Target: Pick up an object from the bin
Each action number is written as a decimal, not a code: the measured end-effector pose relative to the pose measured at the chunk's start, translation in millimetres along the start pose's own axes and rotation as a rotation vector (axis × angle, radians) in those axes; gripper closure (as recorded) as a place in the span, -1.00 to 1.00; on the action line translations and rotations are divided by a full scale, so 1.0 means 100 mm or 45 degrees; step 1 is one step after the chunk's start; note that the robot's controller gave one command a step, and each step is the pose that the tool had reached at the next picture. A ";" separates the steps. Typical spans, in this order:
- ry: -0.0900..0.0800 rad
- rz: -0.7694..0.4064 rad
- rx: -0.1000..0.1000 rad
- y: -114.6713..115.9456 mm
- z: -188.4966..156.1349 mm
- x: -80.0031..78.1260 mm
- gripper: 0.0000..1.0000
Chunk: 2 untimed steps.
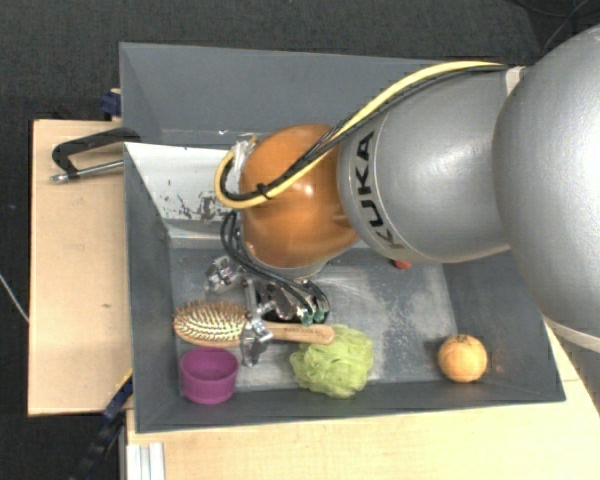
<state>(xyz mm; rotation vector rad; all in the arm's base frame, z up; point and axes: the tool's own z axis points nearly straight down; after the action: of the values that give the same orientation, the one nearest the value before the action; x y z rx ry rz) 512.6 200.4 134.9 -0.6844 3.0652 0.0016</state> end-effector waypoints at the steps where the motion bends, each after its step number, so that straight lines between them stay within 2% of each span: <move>1: 0.000 -0.010 0.000 0.07 0.20 0.08 -1.00; 2: -0.014 -0.312 0.009 0.03 0.45 -0.20 -1.00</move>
Offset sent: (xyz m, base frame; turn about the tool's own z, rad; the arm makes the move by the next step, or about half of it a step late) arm 0.0220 0.0164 -0.0649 -0.3064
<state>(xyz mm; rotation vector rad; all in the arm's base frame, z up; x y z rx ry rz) 529.4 211.3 90.1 -1.0501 2.9466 -0.0060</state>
